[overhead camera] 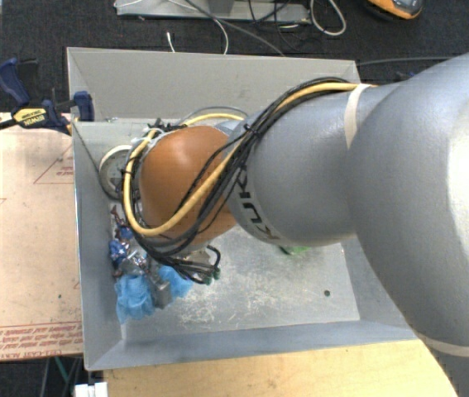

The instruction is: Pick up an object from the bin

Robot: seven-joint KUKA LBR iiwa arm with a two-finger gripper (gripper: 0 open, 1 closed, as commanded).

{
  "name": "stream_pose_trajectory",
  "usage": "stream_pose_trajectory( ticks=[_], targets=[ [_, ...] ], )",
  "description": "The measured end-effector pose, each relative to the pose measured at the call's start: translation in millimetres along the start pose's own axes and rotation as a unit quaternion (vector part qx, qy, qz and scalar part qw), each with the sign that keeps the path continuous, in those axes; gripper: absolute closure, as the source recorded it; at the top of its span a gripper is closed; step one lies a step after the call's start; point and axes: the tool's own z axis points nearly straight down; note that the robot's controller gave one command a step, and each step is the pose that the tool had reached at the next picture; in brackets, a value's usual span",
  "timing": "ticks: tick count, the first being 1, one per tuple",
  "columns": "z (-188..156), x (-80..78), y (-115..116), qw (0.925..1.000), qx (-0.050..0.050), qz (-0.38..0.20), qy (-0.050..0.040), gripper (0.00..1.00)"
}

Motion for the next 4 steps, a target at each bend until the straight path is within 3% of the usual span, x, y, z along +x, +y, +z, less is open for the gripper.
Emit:
stream_pose_trajectory(
  ticks=[1,2,3,4],
  targets=[
    [-38.5,18.7,0.4,0.9999,-0.001,-0.016,0.0042,1.0],
    [37.4,11.2,-5.1,0.9942,-0.002,-0.108,0.0034,1.0],
    [-39.2,13.9,-15.6,0.9977,-0.002,-0.067,0.0042,1.0],
    [-57.6,8.9,-13.6,0.9967,-0.002,-0.082,0.0027,1.0]
  ],
)
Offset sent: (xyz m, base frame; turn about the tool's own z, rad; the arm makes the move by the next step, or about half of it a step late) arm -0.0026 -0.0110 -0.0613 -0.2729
